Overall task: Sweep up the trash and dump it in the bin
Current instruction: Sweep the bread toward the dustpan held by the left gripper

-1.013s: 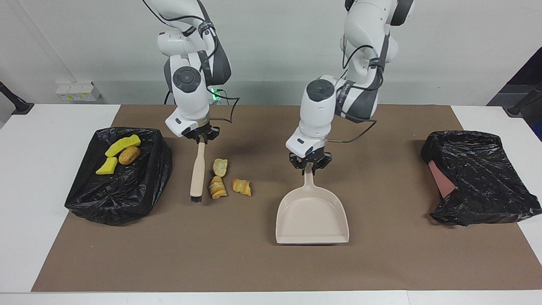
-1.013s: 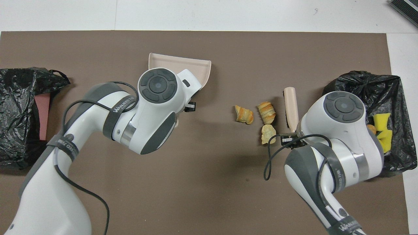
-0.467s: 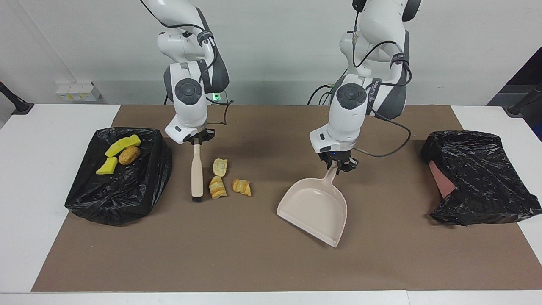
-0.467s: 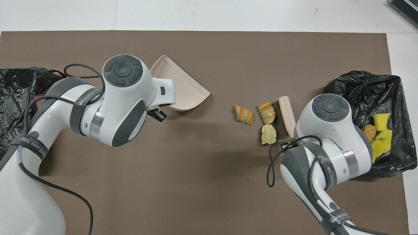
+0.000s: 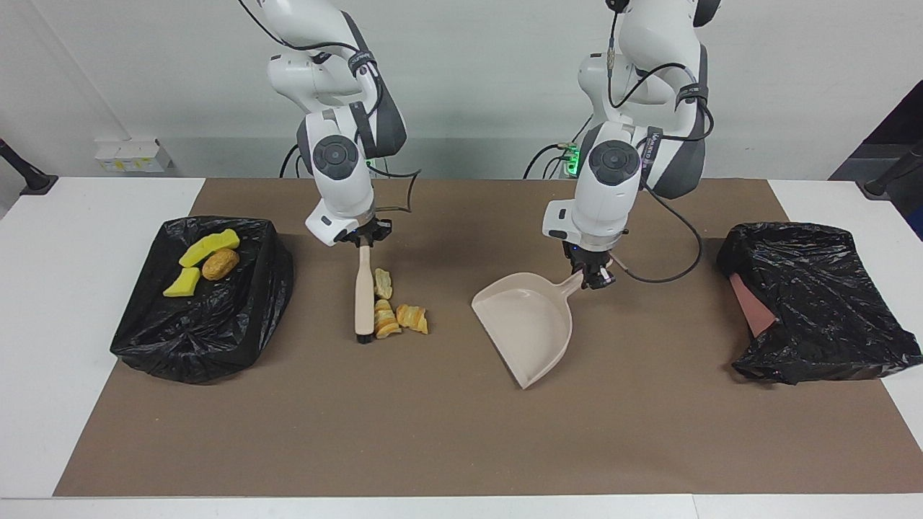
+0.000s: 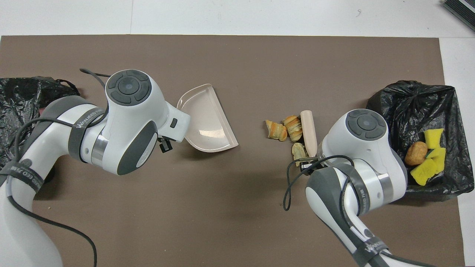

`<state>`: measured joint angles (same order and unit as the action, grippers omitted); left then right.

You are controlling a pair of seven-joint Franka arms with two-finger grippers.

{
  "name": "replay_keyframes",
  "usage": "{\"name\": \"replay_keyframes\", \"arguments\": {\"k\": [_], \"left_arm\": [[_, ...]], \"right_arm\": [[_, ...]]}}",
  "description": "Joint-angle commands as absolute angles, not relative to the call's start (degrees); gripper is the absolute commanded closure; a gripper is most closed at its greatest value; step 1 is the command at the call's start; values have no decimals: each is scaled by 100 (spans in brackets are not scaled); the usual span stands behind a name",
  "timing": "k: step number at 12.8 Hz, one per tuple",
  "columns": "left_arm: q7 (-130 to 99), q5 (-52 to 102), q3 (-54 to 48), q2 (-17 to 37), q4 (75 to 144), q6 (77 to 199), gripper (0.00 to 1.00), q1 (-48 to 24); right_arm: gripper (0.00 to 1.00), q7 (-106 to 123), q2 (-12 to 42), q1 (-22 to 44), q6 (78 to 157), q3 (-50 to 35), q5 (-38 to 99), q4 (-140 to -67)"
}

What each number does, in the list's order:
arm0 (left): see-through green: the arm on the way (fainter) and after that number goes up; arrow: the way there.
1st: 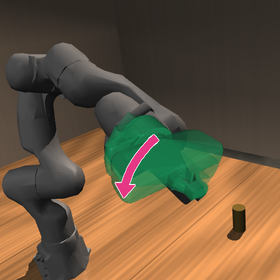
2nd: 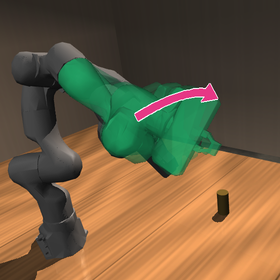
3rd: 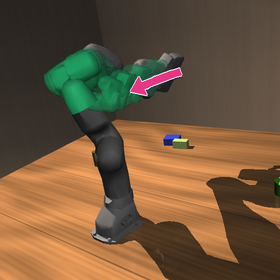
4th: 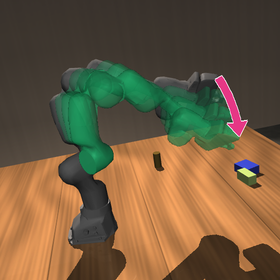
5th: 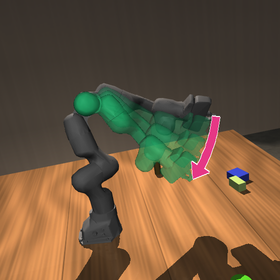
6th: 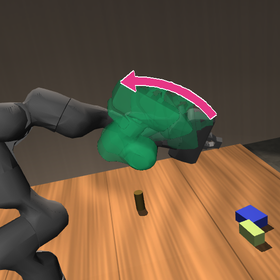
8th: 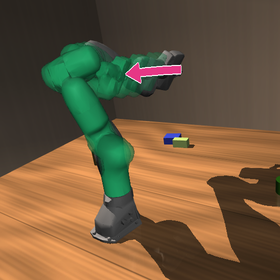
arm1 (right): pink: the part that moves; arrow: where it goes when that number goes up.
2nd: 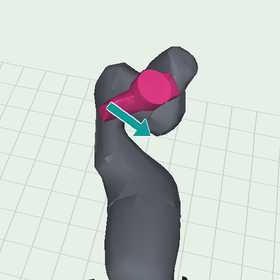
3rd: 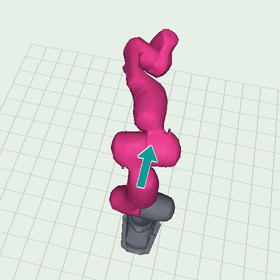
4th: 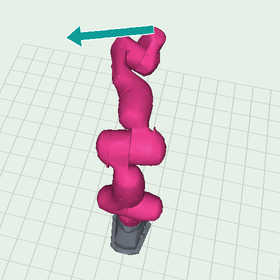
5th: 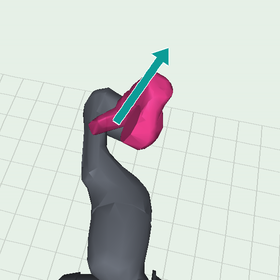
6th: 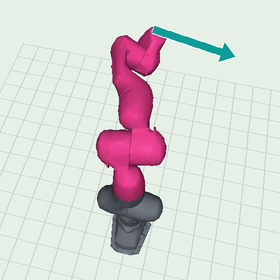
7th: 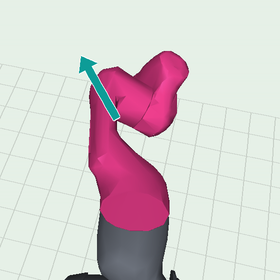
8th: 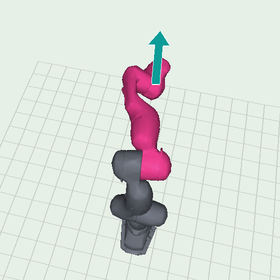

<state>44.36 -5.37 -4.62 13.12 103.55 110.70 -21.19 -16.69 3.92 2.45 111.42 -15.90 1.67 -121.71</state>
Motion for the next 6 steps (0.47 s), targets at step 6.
{"name": "replay_keyframes", "arguments": {"k": [6], "left_arm": [[4362, -475, -431, 703, 11688, 12329, 100, -2680]], "right_arm": [[100, -1952, 773, 878, 11496, -1626, 1666, -11786]]}}
